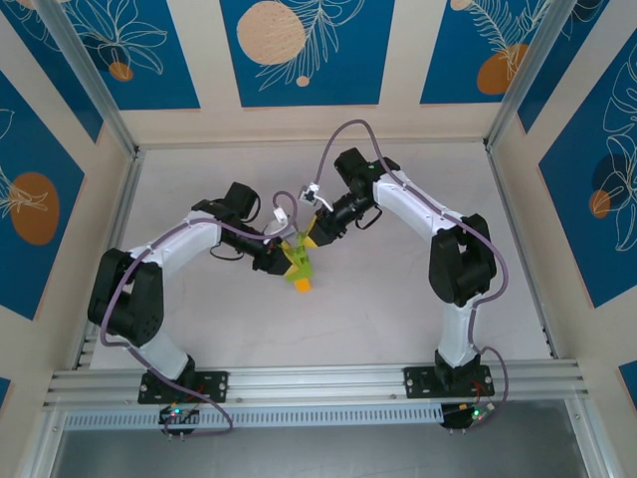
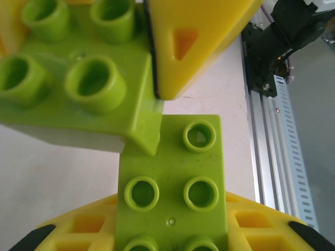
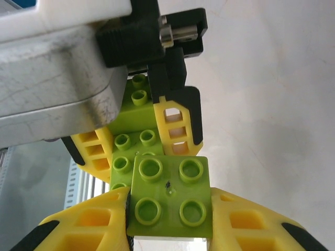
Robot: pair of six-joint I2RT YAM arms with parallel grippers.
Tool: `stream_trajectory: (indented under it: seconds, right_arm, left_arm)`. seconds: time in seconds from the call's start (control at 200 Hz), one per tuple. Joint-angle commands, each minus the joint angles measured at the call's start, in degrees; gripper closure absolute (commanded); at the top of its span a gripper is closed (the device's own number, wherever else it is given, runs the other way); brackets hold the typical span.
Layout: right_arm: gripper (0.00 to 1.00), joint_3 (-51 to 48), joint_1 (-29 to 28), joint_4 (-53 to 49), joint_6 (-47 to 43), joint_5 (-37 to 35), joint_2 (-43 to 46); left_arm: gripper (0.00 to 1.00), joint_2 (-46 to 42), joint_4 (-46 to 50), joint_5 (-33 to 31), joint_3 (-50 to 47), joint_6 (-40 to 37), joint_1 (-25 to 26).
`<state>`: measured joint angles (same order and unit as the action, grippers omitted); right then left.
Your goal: Assemble a carrot with lego
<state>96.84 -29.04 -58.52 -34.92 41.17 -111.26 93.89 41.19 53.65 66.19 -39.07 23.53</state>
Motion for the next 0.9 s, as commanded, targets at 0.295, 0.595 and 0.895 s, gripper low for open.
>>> stream_trajectory:
  seconds: [0.295,0.595,0.895]
  right_arm:
    - [0.96,2.3,0.3,-8.7,-6.9,6.6,-0.9]
    - [0.95,2.4,-0.8,-11.8,-8.4,6.4,-1.6]
    - [0.95,2.8,-2.1,-13.8,-8.4,4.4,-4.5]
  left_arm:
    - [0.90,0.2,5.2,5.8,3.2,-5.0,-0.1]
    - [0.91,0.8,5.9,5.6,3.8,-5.4,-0.4]
    - [0.90,0.5,5.7,5.3,4.0,-5.2,-0.6]
